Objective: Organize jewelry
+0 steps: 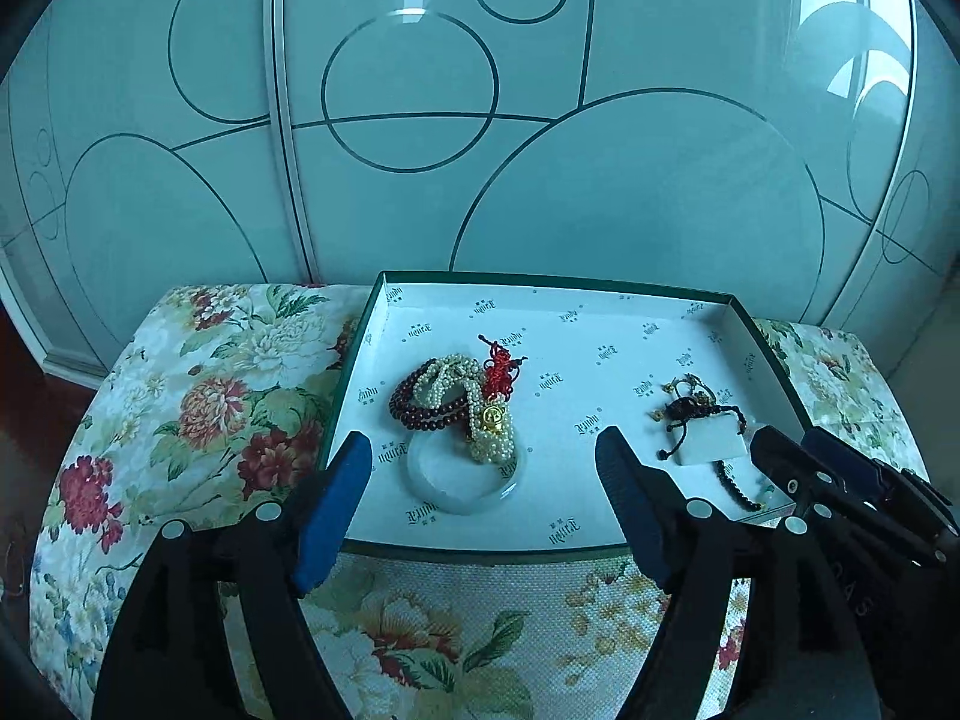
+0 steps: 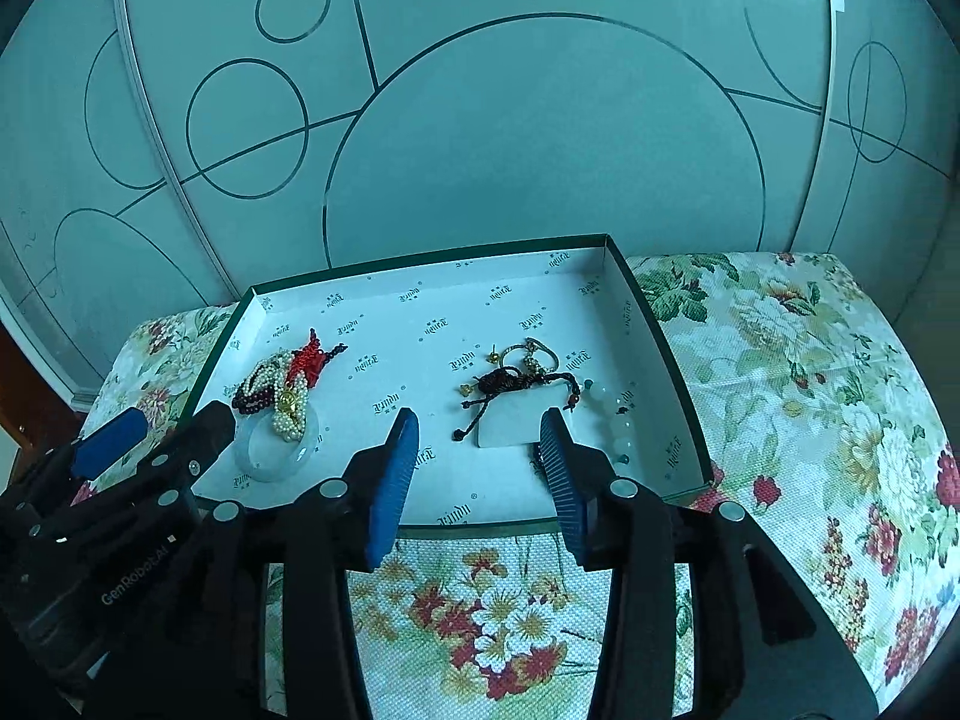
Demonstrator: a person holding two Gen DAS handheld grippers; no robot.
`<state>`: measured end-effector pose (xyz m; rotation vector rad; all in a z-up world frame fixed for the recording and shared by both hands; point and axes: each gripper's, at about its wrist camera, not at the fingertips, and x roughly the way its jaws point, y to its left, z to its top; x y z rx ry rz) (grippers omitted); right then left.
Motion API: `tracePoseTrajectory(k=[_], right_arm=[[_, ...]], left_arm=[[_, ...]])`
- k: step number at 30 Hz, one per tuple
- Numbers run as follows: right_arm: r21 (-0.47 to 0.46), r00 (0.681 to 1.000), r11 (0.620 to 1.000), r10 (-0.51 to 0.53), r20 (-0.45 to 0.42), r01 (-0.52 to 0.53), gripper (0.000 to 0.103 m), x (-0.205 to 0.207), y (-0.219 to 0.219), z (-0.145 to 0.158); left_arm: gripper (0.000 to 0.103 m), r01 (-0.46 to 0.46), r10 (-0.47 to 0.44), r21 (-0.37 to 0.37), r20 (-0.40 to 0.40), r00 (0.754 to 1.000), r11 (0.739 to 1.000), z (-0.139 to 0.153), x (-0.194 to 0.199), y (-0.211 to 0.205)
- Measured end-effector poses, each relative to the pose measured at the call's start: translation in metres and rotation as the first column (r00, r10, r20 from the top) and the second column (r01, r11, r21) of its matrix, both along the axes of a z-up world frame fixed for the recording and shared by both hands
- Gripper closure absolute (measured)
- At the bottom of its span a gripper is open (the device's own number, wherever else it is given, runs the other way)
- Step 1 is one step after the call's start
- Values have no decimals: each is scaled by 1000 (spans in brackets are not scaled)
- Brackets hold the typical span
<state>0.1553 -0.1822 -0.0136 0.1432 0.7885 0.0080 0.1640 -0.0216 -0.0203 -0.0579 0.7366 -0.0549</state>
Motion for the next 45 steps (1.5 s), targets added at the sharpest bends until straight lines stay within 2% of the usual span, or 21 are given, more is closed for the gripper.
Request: tracePoseTrajectory(k=[22,45], right_arm=[[-35,999,999,21,45,-20,60,-30,13,23],[-44,998,999,27,58,-24,59,-37,18,30]], left_arm=[[27,-4,3,4,19,1000,1000,13,-25,3],[27,-9,9,6,29,1000,1000,20,-32,8]])
